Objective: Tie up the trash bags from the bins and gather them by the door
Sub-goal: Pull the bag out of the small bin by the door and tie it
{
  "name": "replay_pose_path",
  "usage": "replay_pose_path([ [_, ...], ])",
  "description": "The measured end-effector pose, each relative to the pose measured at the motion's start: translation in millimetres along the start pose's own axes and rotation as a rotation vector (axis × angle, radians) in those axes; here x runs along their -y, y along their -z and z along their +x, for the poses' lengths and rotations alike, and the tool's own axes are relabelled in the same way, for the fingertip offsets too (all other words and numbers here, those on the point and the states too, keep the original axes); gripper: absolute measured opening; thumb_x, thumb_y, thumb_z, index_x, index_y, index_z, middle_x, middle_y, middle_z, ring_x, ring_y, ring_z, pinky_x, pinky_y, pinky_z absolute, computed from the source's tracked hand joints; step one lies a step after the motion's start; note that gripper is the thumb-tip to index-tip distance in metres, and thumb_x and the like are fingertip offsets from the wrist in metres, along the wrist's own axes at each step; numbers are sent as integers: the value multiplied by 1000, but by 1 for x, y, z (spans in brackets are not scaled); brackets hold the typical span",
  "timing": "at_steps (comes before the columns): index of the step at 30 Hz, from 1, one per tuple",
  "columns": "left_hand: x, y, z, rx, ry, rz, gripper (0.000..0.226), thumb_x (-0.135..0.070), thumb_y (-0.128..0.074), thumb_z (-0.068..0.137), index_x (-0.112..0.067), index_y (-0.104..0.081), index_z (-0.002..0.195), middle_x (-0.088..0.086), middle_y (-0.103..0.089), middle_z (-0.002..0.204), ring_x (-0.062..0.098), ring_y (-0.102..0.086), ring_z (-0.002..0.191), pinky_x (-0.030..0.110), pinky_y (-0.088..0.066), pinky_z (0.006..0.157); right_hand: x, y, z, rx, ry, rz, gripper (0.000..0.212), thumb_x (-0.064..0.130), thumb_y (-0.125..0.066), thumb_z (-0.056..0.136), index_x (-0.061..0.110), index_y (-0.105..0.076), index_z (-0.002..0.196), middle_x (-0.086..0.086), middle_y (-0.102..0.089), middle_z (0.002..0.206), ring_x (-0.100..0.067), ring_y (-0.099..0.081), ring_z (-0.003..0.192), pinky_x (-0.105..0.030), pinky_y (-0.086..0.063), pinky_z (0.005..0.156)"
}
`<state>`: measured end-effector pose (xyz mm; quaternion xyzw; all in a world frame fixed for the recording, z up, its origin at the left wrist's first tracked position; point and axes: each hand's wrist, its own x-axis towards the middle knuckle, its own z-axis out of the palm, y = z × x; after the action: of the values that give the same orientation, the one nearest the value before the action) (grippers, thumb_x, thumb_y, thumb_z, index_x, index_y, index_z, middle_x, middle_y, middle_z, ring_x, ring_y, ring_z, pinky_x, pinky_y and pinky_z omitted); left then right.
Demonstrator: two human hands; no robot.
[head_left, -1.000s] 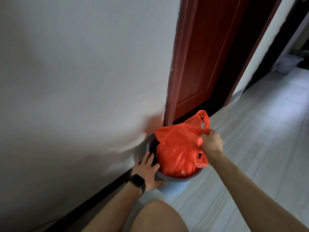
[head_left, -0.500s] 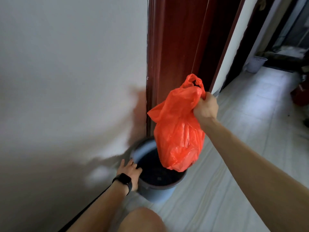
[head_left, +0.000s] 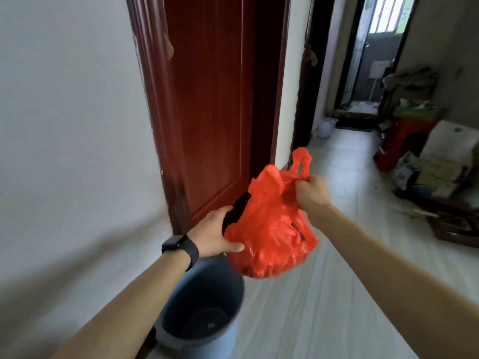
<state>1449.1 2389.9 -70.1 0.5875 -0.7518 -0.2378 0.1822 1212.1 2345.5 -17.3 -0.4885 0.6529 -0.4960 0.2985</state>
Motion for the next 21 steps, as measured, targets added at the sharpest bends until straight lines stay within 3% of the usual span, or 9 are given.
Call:
replay_pose_path([
  [3, -49, -21, 22, 51, -54, -147, 135, -63, -87, 50, -33, -6, 155, -2, -24, 158, 17, -27, 144, 37, -30, 116, -39, 23, 13, 53, -79, 34, 35, 21, -41, 64, 10, -70, 80, -13, -75, 76, -36, -72, 75, -53, -60, 75],
  [5, -68, -48, 36, 73, -114, -179, 134, -62, -87, 53, -35, -2, 154, -10, -28, 151, 12, -30, 140, 33, -34, 110, -64, 31, 12, 92, -129, 37, 30, 15, -41, 69, 8, -69, 77, -15, -74, 72, -36, -72, 70, -53, -60, 73],
  [10, -78, -124, 77, 124, -135, -180, 92, -68, -69, 72, -37, -28, 148, -4, -44, 143, 16, -46, 132, 25, -39, 103, -137, 39, 10, 117, -269, -17, 21, 10, -46, 81, 12, -65, 73, -12, -72, 77, -33, -71, 77, -37, -55, 64],
  [12, -72, -153, 93, 173, -136, -119, 42, -63, -52, 89, -34, -59, 120, -3, -60, 122, 17, -56, 120, 19, -38, 91, -166, 41, 3, 157, -337, -1, 23, 4, -47, 87, 11, -66, 75, -11, -69, 74, -29, -68, 67, -26, -48, 52],
  [13, -67, -167, 98, 169, -122, -111, 36, -60, -44, 94, -30, -64, 94, -4, -64, 101, 20, -63, 107, 20, -39, 81, -180, 43, -2, 188, -378, 43, 21, 2, -50, 89, 8, -67, 80, -12, -67, 71, -27, -65, 60, -23, -45, 46],
  [15, -59, -189, 105, 161, -23, -156, 50, -58, -34, 98, -21, -59, 74, -3, -62, 74, 21, -63, 81, 27, -37, 69, -208, 49, -15, 238, -446, 125, 9, 4, -60, 89, 0, -68, 92, -11, -63, 68, -23, -57, 52, -23, -43, 44],
  [17, -39, -212, 113, 161, 98, -377, 61, -58, -29, 99, -16, -71, 87, -1, -73, 82, 18, -67, 82, 30, -46, 76, -233, 62, -23, 214, -485, 135, 17, 17, -70, 87, 2, -70, 96, -6, -61, 70, -21, -53, 56, -25, -41, 49],
  [19, -19, -235, 120, 113, 263, -672, 69, -64, -27, 97, -15, -75, 90, 0, -77, 83, 22, -71, 85, 32, -51, 86, -258, 74, -27, 97, -461, 101, 20, 30, -66, 91, 12, -73, 87, 5, -60, 67, -12, -53, 58, -23, -41, 53],
  [21, -7, -253, 121, -16, 450, -886, 65, -68, -32, 94, -14, -62, 77, 2, -68, 57, 32, -68, 68, 39, -54, 70, -275, 83, -26, -76, -374, 76, 30, 34, -57, 97, 17, -70, 77, 7, -63, 80, -8, -56, 67, -23, -46, 63],
])
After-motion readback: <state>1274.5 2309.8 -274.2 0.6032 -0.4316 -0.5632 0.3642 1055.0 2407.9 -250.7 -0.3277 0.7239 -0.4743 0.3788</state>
